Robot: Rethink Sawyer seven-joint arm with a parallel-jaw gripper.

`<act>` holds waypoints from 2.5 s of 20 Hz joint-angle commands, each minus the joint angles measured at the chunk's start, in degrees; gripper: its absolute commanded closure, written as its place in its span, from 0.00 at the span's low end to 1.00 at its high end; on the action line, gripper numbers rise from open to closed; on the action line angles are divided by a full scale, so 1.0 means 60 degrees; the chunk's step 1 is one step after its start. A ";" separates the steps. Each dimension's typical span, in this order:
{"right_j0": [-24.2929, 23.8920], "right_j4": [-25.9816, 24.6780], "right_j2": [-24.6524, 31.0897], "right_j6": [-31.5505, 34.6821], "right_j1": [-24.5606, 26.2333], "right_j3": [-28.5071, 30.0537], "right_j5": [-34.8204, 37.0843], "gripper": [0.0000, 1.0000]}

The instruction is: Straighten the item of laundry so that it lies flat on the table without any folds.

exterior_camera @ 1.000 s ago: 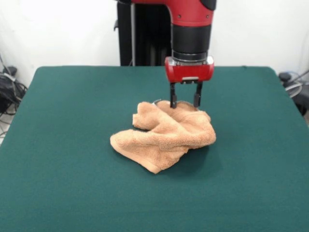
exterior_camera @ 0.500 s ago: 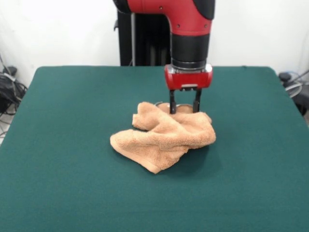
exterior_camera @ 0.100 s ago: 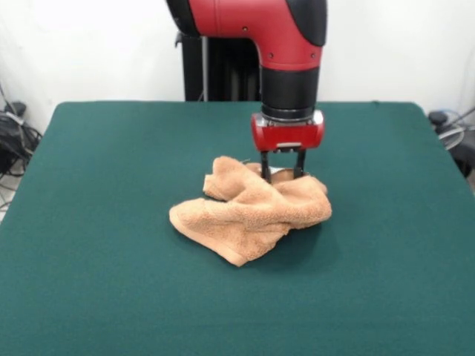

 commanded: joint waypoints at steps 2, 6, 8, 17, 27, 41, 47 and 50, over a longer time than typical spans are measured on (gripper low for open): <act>-0.0132 0.0134 0.0185 0.1680 0.0309 -0.0473 -0.0529 1.00; -0.0096 0.0146 0.0154 0.1756 0.0228 -0.0281 -0.0607 1.00; -0.0077 0.0159 0.0121 0.1788 0.0191 -0.0214 -0.0635 1.00; -0.0091 0.0124 0.0060 0.2003 -0.0033 0.0482 -0.0699 1.00; -0.0264 0.0061 0.0065 0.2224 -0.0458 0.1842 -0.0781 1.00; -0.0171 0.0195 -0.0087 0.2280 -0.0778 0.2862 -0.0981 1.00; -0.0157 0.0264 -0.0112 0.2317 -0.0933 0.3194 -0.0997 1.00; -0.0160 0.0285 -0.0159 0.2317 -0.1052 0.3391 -0.0975 1.00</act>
